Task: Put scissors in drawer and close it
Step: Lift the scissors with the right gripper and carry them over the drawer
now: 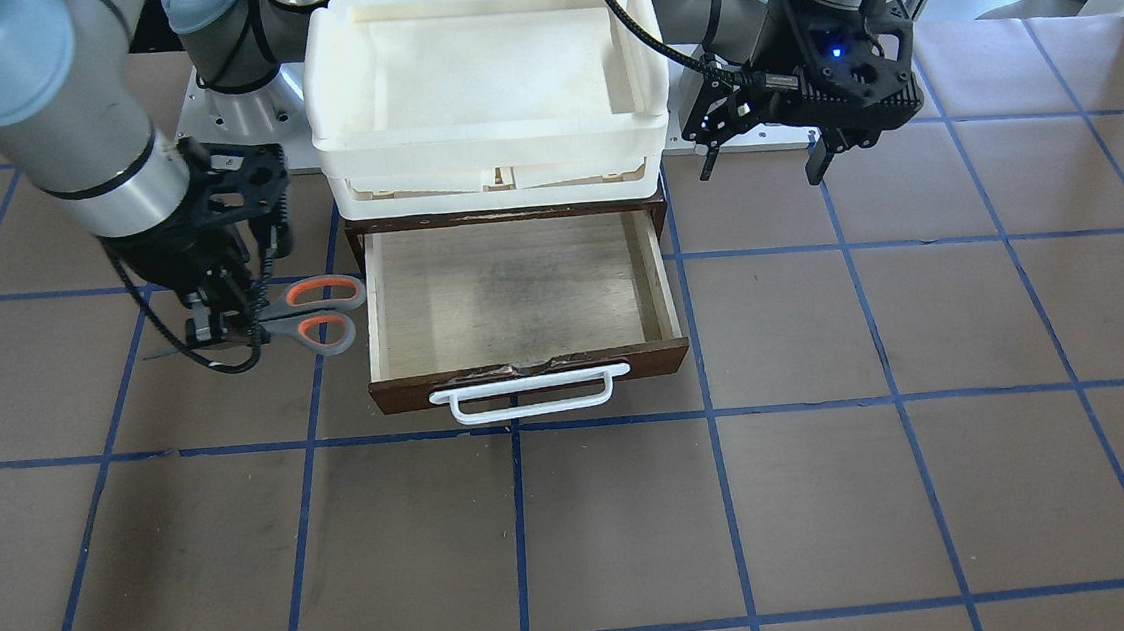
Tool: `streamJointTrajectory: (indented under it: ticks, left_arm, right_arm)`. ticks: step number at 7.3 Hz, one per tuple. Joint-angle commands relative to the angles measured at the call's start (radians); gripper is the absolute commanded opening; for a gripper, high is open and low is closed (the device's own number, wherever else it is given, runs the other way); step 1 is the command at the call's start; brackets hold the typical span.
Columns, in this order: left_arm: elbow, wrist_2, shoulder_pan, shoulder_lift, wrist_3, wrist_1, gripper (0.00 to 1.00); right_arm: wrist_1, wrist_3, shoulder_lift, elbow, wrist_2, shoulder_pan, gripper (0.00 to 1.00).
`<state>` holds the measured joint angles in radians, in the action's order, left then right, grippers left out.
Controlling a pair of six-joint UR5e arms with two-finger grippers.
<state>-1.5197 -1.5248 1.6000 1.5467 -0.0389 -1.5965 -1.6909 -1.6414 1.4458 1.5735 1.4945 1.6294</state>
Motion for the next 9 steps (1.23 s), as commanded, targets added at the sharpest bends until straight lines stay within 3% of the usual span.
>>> streamJointTrajectory:
  ticks: [1, 5, 9]
  left_arm:
    - [0.001, 0.0, 0.006, 0.003, 0.004, 0.001, 1.0]
    - [0.0, -0.002, 0.015, 0.003, 0.005, 0.0, 1.0]
    - [0.0, -0.002, 0.015, 0.003, 0.005, 0.0, 1.0]
  right_arm:
    - [-0.012, 0.152, -0.01, 0.0, -0.007, 0.146, 0.16]
    - [-0.084, 0.256, -0.07, 0.0, -0.016, 0.317, 0.16]
    - [-0.168, 0.305, -0.153, 0.002, -0.016, 0.382, 0.2]
